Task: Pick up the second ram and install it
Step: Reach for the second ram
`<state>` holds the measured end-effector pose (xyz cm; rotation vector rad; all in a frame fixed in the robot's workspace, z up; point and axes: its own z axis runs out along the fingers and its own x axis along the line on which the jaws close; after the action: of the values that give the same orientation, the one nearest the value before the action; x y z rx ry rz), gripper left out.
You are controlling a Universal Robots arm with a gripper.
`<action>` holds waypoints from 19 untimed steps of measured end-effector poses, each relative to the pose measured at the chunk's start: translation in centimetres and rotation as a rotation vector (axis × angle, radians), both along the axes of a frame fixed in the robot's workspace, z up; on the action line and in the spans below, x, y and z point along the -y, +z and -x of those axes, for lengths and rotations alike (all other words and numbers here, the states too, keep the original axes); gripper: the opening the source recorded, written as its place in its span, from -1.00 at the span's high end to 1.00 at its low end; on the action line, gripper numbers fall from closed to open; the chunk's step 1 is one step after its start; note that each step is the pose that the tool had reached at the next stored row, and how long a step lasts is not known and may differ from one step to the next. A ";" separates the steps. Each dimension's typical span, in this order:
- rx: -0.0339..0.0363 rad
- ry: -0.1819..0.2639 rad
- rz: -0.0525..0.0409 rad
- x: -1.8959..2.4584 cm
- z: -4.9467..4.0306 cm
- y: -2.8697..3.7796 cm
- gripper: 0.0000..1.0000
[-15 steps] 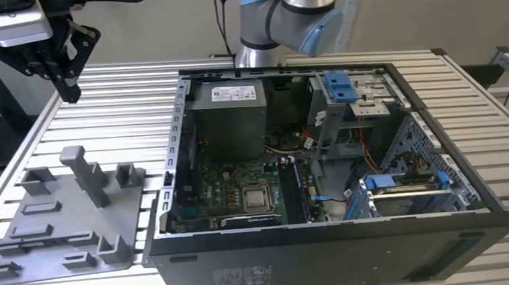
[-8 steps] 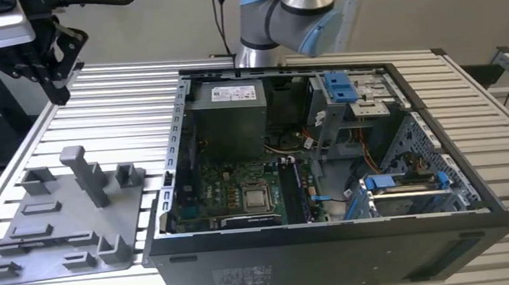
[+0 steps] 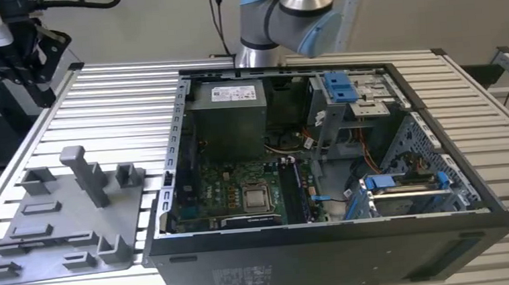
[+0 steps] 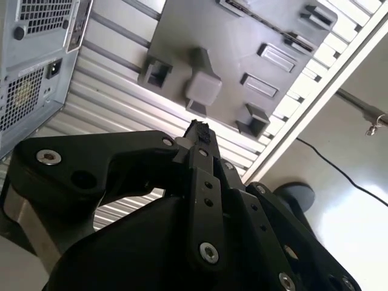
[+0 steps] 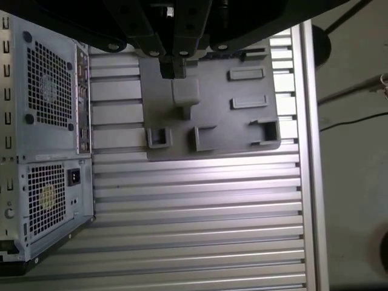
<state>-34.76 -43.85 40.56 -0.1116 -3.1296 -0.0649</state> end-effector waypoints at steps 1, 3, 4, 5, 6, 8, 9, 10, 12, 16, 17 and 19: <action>-0.0001 0.000 0.0000 0.01 0.26 -0.02 0.79; -0.0001 0.001 0.0002 0.02 0.76 -0.05 0.79; -0.0002 0.002 0.0002 0.03 1.01 -0.07 0.79; 0.0000 0.002 0.0002 0.03 1.30 -0.09 0.79; 0.0000 0.002 0.0002 0.04 1.58 -0.10 0.79; -0.0001 0.004 0.0002 0.05 2.19 -0.13 0.79; 0.0000 0.005 0.0002 0.05 2.50 -0.14 0.79; -0.0001 0.005 0.0003 0.05 2.81 -0.15 0.79; -0.0001 0.007 0.0003 0.06 3.42 -0.18 0.79; 0.0000 0.008 0.0003 0.08 4.35 -0.24 0.79; -0.0001 0.008 0.0003 0.08 4.57 -0.25 0.79; -0.0001 0.009 0.0002 0.10 5.02 -0.28 0.79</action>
<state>-39.78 -43.94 40.28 -0.0976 -3.1298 -0.0644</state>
